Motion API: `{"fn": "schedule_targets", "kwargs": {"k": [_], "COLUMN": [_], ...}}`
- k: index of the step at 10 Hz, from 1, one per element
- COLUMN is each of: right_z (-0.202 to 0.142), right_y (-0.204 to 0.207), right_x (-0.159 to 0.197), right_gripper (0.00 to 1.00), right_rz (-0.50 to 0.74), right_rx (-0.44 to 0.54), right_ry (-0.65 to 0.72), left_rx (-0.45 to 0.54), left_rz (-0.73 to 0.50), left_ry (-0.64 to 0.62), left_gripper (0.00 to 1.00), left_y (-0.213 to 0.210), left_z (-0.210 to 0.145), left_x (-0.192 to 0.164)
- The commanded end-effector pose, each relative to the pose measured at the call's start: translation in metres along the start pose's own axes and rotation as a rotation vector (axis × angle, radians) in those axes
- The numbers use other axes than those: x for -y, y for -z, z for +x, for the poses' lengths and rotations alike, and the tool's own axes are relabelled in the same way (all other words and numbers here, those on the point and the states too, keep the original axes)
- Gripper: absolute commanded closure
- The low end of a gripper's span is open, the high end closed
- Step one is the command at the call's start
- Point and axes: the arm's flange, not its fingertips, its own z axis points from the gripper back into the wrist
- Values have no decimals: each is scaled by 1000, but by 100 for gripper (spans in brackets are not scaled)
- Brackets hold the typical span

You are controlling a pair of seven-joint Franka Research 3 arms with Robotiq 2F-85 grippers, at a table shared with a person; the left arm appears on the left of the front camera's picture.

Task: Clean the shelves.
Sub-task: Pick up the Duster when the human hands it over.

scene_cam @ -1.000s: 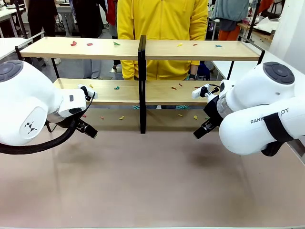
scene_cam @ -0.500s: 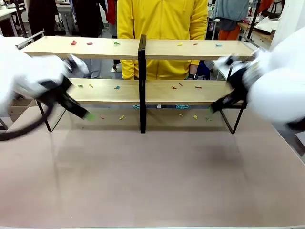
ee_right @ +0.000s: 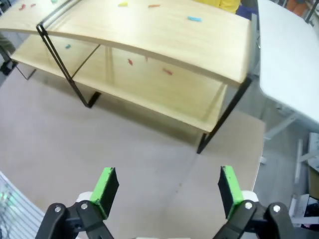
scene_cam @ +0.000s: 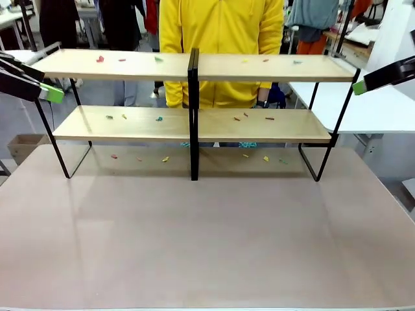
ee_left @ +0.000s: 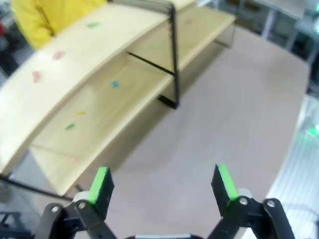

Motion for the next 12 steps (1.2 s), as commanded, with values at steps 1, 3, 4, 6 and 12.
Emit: {"fn": "schedule_targets", "kwargs": {"k": [1, 3, 4, 6, 12], "right_z": [18, 19, 20, 22, 25], "right_y": [12, -10, -21, -33, -24], "right_x": [3, 12, 8, 2, -1], "right_gripper": [0, 0, 0, 0, 0], "right_rz": [90, 86, 84, 126, 177], "right_rx": [12, 47, 60, 91, 88], "right_ry": [34, 42, 27, -23, -44], "left_rx": [14, -8, 32, 89, 115], "left_rz": [-194, -152, -136, -37, 86], "left_ry": [38, -69, -86, -139, -271], "left_gripper": [0, 0, 0, 0, 0], "left_y": [-3, -37, -48, -50, -53], "left_z": [8, 0, 3, 13, 12], "left_x": [-22, -34, -33, -15, -11]}}
